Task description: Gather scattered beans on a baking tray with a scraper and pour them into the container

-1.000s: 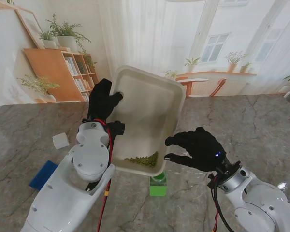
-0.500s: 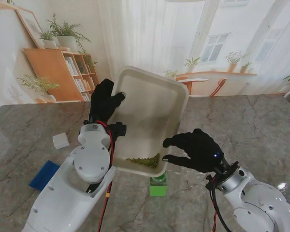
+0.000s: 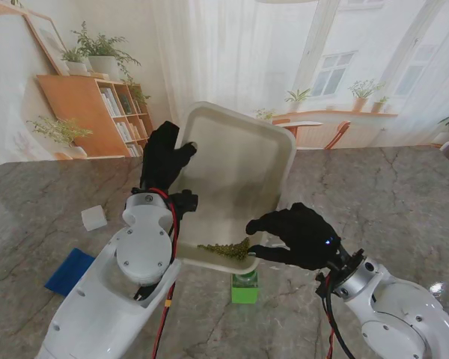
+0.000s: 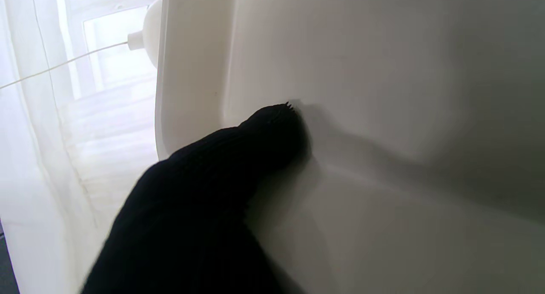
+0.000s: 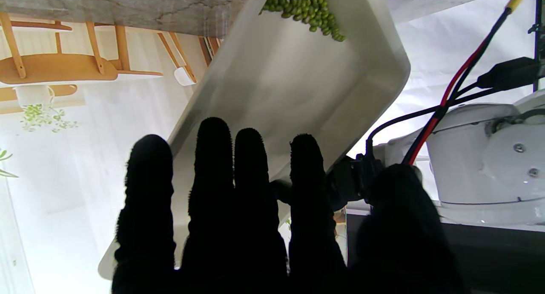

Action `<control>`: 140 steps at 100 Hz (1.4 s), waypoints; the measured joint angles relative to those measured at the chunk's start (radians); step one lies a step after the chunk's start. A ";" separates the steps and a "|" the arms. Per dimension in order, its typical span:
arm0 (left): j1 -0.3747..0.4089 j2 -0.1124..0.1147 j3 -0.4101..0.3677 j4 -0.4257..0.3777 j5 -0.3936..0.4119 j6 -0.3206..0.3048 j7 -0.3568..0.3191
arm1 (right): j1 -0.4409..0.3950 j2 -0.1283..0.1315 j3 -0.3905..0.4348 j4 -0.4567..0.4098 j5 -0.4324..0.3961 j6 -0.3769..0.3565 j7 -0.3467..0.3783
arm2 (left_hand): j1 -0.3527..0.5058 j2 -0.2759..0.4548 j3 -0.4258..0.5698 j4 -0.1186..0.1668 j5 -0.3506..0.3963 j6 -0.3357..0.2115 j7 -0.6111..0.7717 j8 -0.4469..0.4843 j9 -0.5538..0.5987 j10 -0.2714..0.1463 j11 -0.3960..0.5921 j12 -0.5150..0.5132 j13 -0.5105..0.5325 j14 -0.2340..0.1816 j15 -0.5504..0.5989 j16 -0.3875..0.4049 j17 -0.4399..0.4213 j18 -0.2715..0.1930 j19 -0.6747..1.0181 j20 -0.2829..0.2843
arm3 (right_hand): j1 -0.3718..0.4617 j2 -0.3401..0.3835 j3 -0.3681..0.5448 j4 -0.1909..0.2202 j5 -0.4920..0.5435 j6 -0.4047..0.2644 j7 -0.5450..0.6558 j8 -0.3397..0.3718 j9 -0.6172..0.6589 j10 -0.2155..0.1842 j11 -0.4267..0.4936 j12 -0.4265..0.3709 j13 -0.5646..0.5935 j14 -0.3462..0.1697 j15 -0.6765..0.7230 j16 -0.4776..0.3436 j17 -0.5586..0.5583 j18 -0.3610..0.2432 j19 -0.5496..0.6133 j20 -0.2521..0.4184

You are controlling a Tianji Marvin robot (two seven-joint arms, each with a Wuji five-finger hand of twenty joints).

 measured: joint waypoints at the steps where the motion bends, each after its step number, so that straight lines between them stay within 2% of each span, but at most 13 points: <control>1: 0.000 0.000 0.000 0.000 0.000 -0.002 0.000 | 0.000 0.000 0.000 0.000 0.001 0.000 0.001 | 0.000 0.000 0.000 0.000 0.000 0.000 0.000 0.000 0.000 0.000 0.000 0.000 0.000 0.000 0.000 0.000 0.000 0.000 0.000 0.000 | 0.000 0.000 0.000 0.000 0.000 0.000 0.000 0.000 0.000 0.000 0.000 0.000 0.000 0.000 0.000 0.000 0.000 0.000 0.000 0.000; 58: -0.006 0.014 0.002 0.007 0.016 -0.040 -0.037 | 0.017 0.002 -0.020 0.006 0.029 -0.007 0.024 | -0.001 0.000 0.000 0.000 0.000 -0.010 -0.002 0.000 0.001 -0.006 0.000 0.000 0.006 -0.005 -0.007 0.000 0.000 -0.002 0.000 0.000 | 0.000 0.000 0.000 0.000 0.000 0.000 0.000 0.000 0.000 0.000 0.000 0.000 0.000 0.000 0.000 0.000 0.000 0.000 0.000 0.000; 107: -0.011 0.017 0.011 0.009 0.008 -0.078 -0.045 | 0.021 0.003 -0.023 0.007 0.027 -0.006 0.029 | -0.001 0.000 0.000 0.000 0.000 -0.011 -0.002 0.000 0.001 -0.006 0.000 0.000 0.007 -0.005 -0.007 0.000 0.000 -0.002 0.000 0.009 | 0.000 0.000 0.000 0.000 0.000 0.000 0.000 0.000 0.000 0.000 0.000 0.000 0.000 0.000 0.000 0.000 0.000 0.000 0.000 0.000; 140: -0.023 0.019 0.022 0.013 0.020 -0.079 -0.062 | 0.032 0.004 -0.029 0.018 0.030 -0.005 0.035 | -0.001 0.000 0.000 0.000 0.000 -0.012 -0.003 0.000 0.002 -0.006 0.000 0.000 0.007 -0.006 -0.007 0.000 0.000 -0.002 0.000 0.010 | 0.000 0.000 0.000 0.000 0.000 0.000 0.000 0.000 0.000 0.000 0.000 0.000 0.000 0.000 0.000 0.000 0.001 0.000 0.000 0.000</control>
